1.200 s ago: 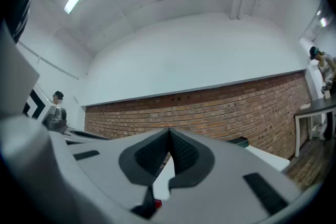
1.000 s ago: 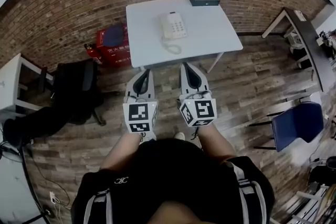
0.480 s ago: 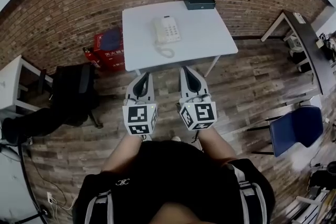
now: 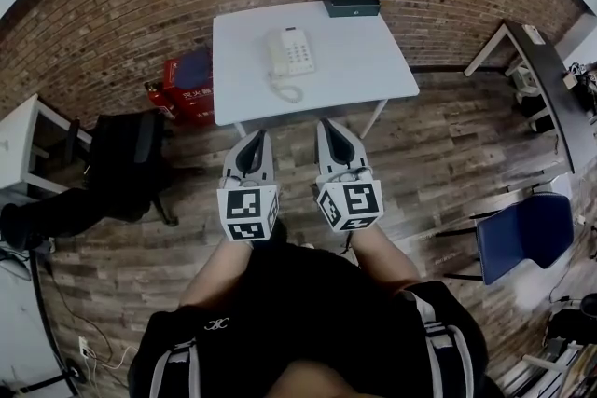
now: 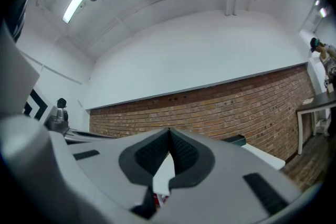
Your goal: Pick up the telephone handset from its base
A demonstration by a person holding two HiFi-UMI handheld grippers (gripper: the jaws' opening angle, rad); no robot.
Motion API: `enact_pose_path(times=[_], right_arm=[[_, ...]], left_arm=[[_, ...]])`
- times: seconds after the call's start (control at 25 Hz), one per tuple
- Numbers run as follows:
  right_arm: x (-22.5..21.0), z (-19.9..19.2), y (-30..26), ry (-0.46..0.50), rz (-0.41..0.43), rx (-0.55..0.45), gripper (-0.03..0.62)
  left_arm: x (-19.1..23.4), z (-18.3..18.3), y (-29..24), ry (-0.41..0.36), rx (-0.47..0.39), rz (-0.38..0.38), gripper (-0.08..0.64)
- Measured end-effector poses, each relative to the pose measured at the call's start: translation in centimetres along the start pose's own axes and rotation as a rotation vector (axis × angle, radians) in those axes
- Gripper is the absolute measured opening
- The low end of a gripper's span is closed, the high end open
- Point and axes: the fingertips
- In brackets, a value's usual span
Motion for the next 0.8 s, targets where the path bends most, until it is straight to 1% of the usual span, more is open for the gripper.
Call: enact_pose_path(times=[0.2, 0.4, 0.68, 0.8], right_arm=[[-0.5, -0.5, -2.0, 0.002, 0.001, 0.002, -0.002], [-1.1, -0.9, -4.2, 0.055, -0.007, 0.005, -0.003], [-2.0, -1.9, -8.7, 0.055, 0.007, 0.020, -0.003], [-2.3, -2.3, -11.0, 0.055, 0.014, 0.024, -0.003]], left_arm=[[1.1, -0.1, -2.1, 0.009, -0.004, -0.008, 0.002], [2.1, -0.3, -4.7, 0.016, -0.005, -0.017, 0.002], [4.0, -0.3, -8.6, 0.021, 0.007, -0.031, 0.002], [5.8, -0.5, -10.5, 0.049, 0.013, -0.030, 0.002]])
Point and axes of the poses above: the fingertips, and each gripper's own axes: y backward along the fingers, x to its left, z out of its top, and after that the axes turned 1 degree about -x, right-handed
